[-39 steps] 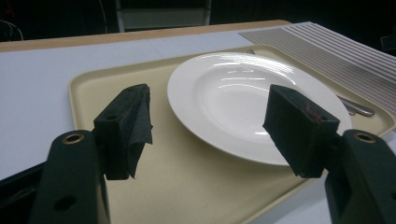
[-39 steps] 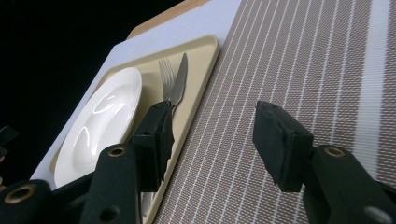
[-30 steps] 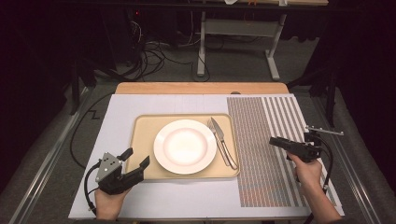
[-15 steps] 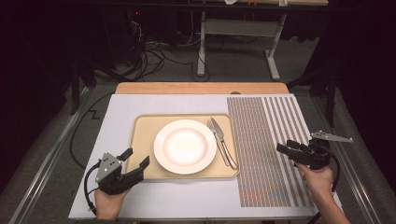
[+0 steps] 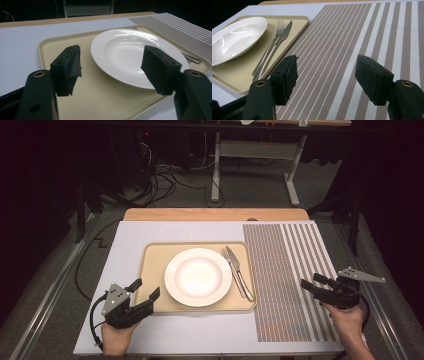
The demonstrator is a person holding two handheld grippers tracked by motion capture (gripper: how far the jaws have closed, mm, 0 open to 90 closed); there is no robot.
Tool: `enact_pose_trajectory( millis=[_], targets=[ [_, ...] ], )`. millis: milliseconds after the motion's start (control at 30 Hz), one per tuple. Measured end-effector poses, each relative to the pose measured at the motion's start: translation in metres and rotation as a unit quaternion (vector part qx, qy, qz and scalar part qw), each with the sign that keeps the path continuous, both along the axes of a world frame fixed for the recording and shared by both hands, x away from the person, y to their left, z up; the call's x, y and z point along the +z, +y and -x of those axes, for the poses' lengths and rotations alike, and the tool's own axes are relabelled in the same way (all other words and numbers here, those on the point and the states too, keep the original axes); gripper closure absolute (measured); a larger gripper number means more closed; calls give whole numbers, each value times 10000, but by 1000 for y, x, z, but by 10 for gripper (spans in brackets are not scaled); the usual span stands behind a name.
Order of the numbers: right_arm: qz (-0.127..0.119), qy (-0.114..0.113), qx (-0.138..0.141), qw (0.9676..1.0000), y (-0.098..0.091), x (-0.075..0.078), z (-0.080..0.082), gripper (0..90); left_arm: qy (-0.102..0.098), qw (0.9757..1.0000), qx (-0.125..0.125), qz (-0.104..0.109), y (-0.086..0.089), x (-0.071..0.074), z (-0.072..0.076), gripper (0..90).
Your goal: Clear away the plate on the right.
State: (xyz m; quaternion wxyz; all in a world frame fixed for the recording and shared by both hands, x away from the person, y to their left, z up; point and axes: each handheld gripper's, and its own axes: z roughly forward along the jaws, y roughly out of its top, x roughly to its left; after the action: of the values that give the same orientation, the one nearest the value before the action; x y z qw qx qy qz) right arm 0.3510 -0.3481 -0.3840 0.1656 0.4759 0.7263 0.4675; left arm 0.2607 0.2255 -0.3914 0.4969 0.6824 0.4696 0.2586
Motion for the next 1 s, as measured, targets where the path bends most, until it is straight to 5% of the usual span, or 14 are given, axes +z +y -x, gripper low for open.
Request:
enact_pose_trajectory(
  millis=[1000],
  targets=[
    [-58,-469,2,9989,-14,-15,32,318,-35,10000,30,45,2,1,2,325]
  ],
)
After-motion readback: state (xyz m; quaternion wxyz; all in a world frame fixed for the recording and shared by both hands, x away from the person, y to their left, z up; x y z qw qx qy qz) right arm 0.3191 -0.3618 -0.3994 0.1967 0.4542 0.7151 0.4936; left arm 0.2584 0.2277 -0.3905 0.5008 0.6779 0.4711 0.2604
